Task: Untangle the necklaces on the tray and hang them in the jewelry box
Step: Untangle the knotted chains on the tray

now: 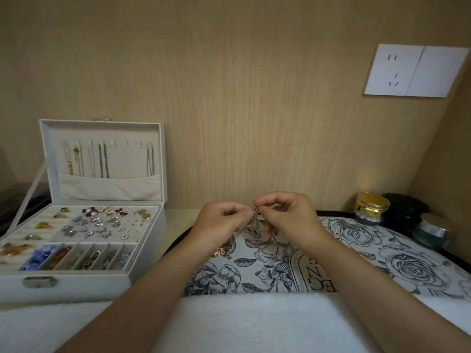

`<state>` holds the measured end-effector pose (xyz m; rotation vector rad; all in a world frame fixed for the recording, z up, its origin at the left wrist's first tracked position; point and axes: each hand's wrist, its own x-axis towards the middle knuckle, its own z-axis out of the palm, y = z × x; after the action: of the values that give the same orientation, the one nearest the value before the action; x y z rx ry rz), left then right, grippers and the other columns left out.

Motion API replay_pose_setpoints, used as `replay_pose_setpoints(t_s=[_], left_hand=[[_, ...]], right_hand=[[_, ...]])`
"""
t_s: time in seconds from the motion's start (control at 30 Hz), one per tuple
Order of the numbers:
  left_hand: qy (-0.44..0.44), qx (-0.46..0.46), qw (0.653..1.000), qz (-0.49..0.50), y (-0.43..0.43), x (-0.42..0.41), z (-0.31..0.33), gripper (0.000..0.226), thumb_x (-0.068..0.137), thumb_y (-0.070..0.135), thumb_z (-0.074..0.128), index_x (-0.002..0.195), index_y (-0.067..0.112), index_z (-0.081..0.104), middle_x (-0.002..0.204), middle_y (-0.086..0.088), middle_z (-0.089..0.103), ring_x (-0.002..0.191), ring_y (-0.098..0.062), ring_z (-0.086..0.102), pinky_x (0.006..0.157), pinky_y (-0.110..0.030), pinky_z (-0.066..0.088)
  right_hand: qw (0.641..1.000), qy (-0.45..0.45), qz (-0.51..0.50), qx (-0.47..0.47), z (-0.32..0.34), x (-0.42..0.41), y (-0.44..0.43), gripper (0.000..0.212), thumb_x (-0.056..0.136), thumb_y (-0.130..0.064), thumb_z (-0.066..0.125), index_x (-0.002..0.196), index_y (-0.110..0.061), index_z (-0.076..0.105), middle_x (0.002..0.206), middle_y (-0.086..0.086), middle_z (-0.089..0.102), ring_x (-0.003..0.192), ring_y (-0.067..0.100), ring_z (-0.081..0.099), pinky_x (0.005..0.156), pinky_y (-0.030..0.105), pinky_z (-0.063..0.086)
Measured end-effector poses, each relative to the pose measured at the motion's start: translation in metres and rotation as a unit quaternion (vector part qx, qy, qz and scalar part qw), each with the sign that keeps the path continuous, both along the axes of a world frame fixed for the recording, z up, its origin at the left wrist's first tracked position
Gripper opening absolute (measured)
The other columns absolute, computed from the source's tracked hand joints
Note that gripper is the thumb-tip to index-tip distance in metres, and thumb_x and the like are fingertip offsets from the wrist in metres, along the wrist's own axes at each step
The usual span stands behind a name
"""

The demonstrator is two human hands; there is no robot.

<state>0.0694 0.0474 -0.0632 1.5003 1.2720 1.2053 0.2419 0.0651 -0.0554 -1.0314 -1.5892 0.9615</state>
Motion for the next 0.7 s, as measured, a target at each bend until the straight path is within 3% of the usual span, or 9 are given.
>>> replay_pose_setpoints(t_s=[0.17, 0.4, 0.57, 0.7], left_hand=[[0.039, 0.012, 0.999, -0.004, 0.004, -0.003, -0.002, 0.015, 0.096, 0.027, 0.062, 0.088, 0.024, 0.073, 0.067, 0.005, 0.062, 0.052, 0.002, 0.050, 0.057, -0.015, 0.039], [0.066, 0.009, 0.997, -0.036, 0.006, -0.007, -0.004, 0.019, 0.099, 0.030, 0.058, 0.091, 0.021, 0.073, 0.067, 0.005, 0.061, 0.055, 0.001, 0.050, 0.063, -0.022, 0.041], [0.067, 0.006, 0.997, -0.038, 0.008, -0.008, -0.007, 0.018, 0.095, 0.036, 0.062, 0.093, 0.024, 0.075, 0.062, 0.008, 0.063, 0.054, 0.003, 0.054, 0.058, -0.014, 0.041], [0.076, 0.029, 0.995, -0.064, 0.008, -0.013, -0.002, 0.011, 0.088, 0.029, 0.073, 0.094, 0.021, 0.075, 0.076, 0.004, 0.074, 0.070, -0.002, 0.067, 0.064, -0.011, 0.048]], right_hand=[[0.998, -0.056, 0.018, 0.032, 0.001, 0.002, 0.000, 0.017, 0.091, -0.005, 0.071, 0.091, -0.020, 0.078, 0.062, -0.005, 0.069, 0.052, 0.016, 0.061, 0.054, 0.026, 0.051], [0.992, -0.105, 0.065, 0.028, 0.008, 0.010, 0.002, 0.012, 0.085, -0.009, 0.078, 0.092, -0.018, 0.079, 0.076, -0.001, 0.075, 0.060, 0.011, 0.064, 0.062, 0.025, 0.053], [0.979, -0.181, 0.067, 0.059, 0.008, 0.013, 0.003, 0.004, 0.084, -0.017, 0.080, 0.083, -0.018, 0.077, 0.068, -0.009, 0.070, 0.060, 0.001, 0.060, 0.061, 0.019, 0.049], [0.983, -0.157, 0.084, 0.043, 0.006, 0.012, 0.004, 0.006, 0.089, -0.011, 0.074, 0.084, -0.014, 0.073, 0.071, -0.003, 0.067, 0.063, 0.010, 0.061, 0.064, 0.026, 0.053]])
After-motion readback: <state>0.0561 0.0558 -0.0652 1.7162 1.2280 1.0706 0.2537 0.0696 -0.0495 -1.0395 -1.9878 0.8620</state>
